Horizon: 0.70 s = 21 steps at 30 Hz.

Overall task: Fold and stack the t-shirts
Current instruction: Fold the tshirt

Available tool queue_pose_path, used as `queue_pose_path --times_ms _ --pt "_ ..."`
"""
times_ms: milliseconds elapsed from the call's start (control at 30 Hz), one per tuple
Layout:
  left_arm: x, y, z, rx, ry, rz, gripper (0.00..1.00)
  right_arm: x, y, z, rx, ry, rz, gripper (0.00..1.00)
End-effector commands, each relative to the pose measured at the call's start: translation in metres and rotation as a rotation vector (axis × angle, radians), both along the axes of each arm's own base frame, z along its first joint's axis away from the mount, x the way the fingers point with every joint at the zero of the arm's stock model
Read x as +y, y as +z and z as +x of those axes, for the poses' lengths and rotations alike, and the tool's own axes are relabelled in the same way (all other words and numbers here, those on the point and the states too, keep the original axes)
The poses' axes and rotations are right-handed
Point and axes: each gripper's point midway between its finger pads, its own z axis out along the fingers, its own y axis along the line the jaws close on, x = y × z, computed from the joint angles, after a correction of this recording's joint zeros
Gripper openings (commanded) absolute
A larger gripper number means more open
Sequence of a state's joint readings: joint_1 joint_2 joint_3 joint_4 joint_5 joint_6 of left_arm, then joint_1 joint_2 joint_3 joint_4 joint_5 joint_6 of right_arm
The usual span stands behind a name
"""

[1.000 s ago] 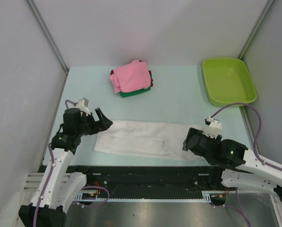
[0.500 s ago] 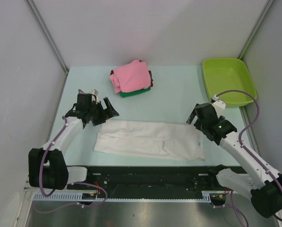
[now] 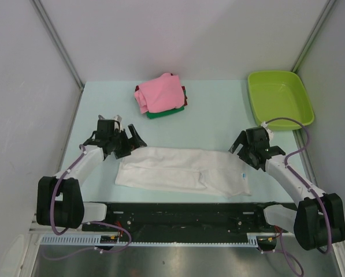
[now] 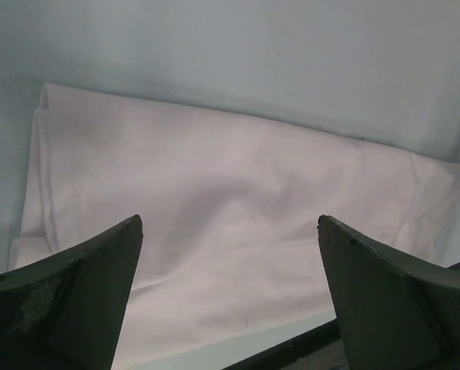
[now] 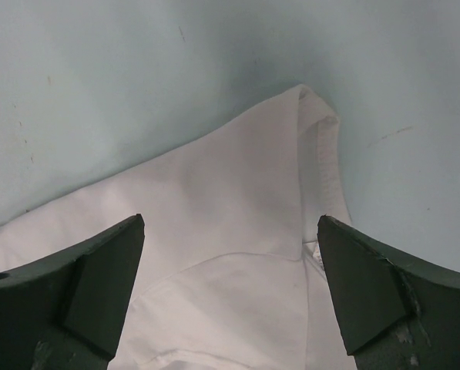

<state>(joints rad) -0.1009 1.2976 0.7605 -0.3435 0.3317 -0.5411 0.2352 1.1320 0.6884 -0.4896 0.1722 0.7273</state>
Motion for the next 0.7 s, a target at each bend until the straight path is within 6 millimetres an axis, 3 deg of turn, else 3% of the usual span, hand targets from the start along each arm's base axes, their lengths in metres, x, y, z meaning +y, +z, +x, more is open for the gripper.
queue_pose_path --times_ms 0,167,300,467,667 --pt "-0.006 0.003 -0.005 -0.03 -0.038 -0.024 1.0 0.014 0.005 0.01 -0.046 0.032 0.074 0.98" --pt "0.0 -0.002 -0.015 0.0 -0.044 0.016 1.0 0.013 0.009 0.01 -0.061 0.035 0.073 0.98" --pt "0.015 0.012 -0.009 -0.04 0.015 0.091 1.0 0.012 0.008 0.008 -0.055 0.045 0.062 0.98" --pt "0.049 0.009 -0.001 0.001 0.125 0.221 1.0 0.011 0.011 0.008 -0.071 0.048 0.059 0.98" --pt "0.053 0.004 0.013 0.003 0.139 0.215 1.0 0.011 0.011 0.007 -0.08 0.06 0.051 0.98"
